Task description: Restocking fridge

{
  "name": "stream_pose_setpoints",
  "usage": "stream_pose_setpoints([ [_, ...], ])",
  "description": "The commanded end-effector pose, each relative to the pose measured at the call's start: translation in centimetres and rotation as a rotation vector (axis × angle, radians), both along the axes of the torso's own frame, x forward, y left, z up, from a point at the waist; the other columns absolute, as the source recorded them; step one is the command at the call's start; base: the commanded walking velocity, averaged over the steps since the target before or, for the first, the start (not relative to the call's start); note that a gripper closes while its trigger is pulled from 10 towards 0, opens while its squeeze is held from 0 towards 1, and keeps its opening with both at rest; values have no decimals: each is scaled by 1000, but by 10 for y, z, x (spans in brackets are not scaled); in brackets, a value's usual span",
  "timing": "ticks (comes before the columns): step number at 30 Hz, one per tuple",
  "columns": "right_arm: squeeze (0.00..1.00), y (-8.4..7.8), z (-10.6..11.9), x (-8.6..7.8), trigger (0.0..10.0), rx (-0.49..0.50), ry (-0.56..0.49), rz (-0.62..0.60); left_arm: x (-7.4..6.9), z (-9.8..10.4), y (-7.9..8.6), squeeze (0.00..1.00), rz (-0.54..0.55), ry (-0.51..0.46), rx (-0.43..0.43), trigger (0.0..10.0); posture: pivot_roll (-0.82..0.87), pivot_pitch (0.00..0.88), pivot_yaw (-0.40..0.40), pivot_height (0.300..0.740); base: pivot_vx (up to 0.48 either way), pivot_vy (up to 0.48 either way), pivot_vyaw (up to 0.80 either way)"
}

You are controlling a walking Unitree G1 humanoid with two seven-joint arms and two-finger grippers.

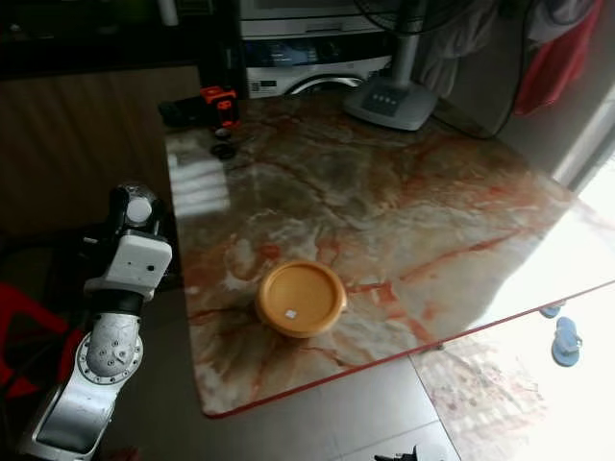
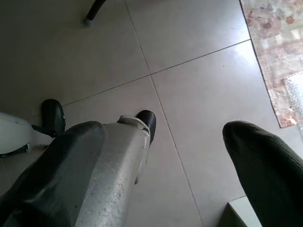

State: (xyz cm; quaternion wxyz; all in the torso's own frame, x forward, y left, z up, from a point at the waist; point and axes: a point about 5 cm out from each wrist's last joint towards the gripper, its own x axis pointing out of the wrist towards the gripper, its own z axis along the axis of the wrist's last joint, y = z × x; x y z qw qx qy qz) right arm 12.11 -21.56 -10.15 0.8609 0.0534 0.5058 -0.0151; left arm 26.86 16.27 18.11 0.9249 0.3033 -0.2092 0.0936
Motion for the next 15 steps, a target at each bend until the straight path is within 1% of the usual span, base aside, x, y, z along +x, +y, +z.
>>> stream_pose_setpoints([
  [1,0,-3,0,-3,10000,-6,3,-17,0,5,-2,0,-8,-29,-8,10000,10,72,-45,740,0,390,0],
  [4,0,-3,0,-4,10000,-11,3,-20,0,5,-1,0,-5,-27,-15,10000,11,71,-47,740,0,360,0],
  [8,0,-4,0,-3,10000,-15,3,-21,1,3,1,0,-4,-13,-44,10000,10,70,-49,740,0,0,0],
  [15,0,-4,0,-3,10000,-18,3,-19,3,3,2,0,-5,-7,-68,10000,14,64,-52,740,0,0,0],
])
